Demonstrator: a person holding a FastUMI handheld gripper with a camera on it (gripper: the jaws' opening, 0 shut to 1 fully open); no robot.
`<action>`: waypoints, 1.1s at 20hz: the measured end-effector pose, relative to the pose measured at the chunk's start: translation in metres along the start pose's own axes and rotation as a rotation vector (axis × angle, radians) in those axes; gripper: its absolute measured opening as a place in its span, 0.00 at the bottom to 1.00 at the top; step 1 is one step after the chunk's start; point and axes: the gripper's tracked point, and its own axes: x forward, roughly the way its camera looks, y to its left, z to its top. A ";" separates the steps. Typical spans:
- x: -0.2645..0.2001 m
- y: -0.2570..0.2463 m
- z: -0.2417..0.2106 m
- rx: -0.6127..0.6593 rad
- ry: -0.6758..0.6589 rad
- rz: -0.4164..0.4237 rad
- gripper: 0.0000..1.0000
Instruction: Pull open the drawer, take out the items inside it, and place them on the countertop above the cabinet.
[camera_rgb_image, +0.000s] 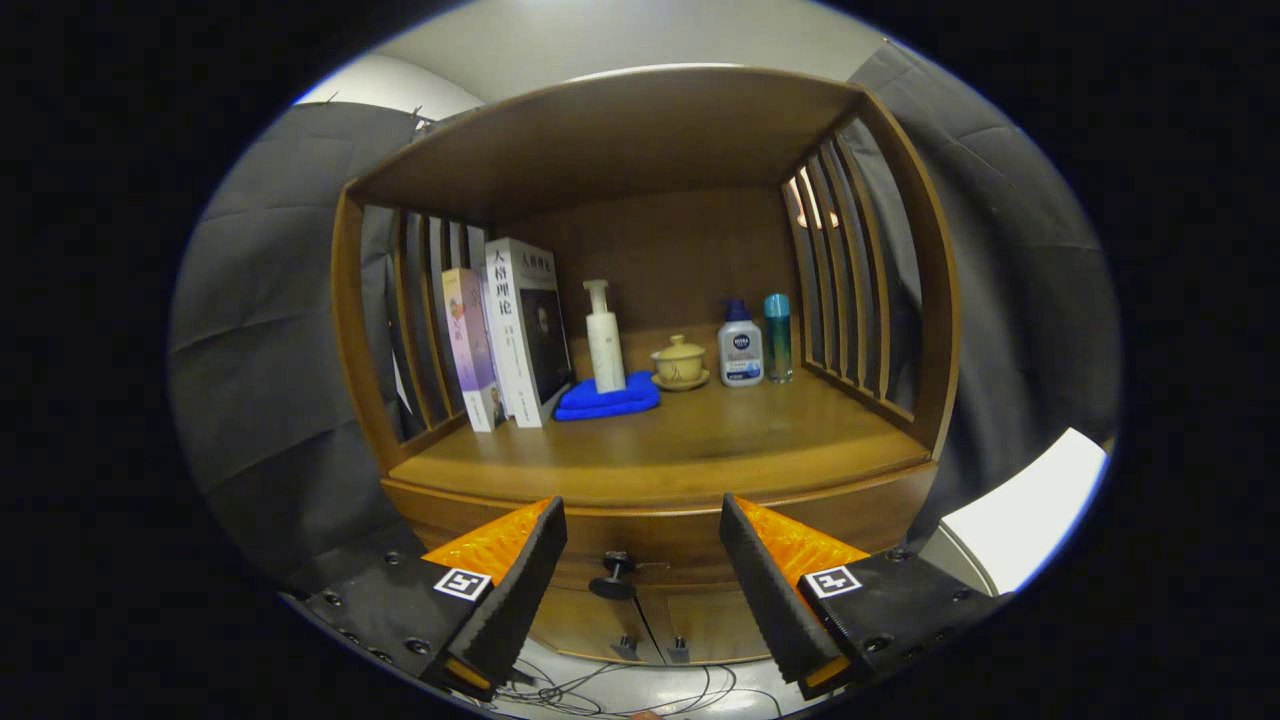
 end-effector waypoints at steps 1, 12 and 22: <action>0.005 0.001 -0.009 -0.002 0.009 -0.002 0.98; 0.037 0.011 -0.081 -0.082 0.103 -0.033 0.98; 0.054 0.027 -0.102 -0.123 0.129 -0.026 0.59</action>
